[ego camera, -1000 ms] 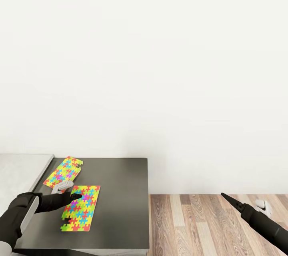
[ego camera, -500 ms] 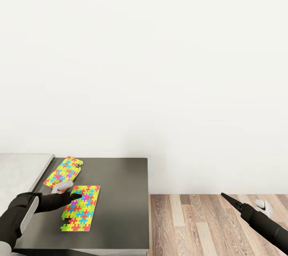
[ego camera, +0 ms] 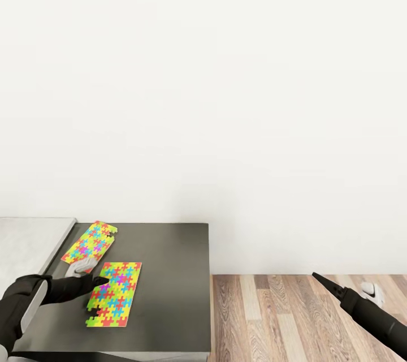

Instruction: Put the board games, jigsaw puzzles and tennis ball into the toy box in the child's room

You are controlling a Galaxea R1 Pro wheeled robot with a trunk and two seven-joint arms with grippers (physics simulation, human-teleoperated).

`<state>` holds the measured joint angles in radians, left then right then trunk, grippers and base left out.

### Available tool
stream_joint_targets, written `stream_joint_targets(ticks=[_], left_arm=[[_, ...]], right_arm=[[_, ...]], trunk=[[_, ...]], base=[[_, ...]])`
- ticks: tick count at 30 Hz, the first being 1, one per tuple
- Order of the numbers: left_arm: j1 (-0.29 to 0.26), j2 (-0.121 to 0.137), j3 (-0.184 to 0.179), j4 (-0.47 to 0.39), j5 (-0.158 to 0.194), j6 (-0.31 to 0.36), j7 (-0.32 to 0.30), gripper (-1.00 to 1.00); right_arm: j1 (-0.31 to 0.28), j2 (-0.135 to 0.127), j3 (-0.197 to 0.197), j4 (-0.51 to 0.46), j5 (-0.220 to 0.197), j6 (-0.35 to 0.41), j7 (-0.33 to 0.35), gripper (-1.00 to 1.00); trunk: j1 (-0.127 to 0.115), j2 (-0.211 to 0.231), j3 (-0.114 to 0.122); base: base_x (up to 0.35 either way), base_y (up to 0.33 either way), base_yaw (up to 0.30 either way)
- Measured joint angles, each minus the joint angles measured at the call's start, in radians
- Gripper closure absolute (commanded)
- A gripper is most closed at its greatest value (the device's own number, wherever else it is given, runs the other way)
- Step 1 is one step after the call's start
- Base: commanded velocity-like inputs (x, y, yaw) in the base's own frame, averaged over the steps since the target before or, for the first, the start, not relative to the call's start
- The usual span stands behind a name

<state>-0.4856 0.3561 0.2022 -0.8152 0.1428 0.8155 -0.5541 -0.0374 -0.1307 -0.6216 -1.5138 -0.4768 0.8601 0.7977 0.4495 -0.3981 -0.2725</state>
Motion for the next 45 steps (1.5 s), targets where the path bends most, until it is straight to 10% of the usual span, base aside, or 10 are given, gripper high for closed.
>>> stream_joint_targets(ticks=[45], left_arm=[[0.000, -0.007, -0.005, 0.004, 0.003, -0.003, 0.000, -1.00]], right_arm=[[0.000, 0.003, 0.000, -0.001, 0.002, -0.001, 0.003, -1.00]], trunk=[[0.000, 0.000, -0.024]], base=[[0.000, -0.029, 0.000]])
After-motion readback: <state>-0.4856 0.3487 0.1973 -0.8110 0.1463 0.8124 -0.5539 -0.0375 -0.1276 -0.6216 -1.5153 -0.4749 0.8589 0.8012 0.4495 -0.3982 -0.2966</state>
